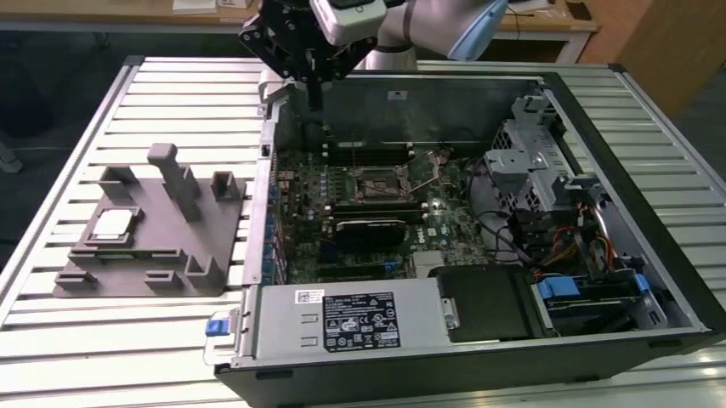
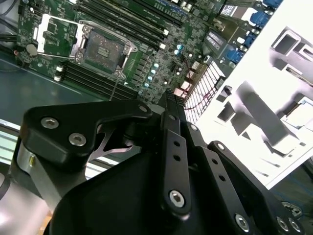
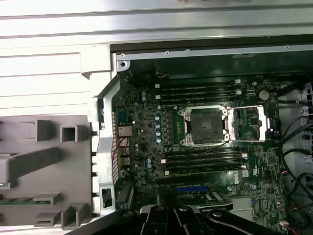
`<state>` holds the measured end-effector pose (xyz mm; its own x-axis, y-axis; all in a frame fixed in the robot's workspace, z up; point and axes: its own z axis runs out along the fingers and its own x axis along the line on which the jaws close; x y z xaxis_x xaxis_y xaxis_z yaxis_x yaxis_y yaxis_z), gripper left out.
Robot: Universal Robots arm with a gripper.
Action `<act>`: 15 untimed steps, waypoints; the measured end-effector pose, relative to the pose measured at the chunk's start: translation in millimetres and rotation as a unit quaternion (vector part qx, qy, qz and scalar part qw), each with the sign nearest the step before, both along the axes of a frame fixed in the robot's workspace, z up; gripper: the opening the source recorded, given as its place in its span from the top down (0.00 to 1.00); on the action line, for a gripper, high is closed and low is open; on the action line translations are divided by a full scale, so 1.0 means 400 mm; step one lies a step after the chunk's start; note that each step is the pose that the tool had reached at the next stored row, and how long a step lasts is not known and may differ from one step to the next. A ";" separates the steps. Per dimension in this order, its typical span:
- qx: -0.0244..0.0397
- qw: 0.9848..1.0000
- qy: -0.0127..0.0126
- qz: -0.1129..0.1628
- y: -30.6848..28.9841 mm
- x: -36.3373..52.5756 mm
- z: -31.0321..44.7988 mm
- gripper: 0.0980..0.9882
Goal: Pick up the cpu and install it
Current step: 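Reach for the cpu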
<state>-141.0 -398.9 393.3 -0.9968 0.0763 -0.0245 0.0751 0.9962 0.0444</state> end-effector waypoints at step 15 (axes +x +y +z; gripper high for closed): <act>0.000 1.000 0.000 0.000 0.000 -0.054 0.000 0.99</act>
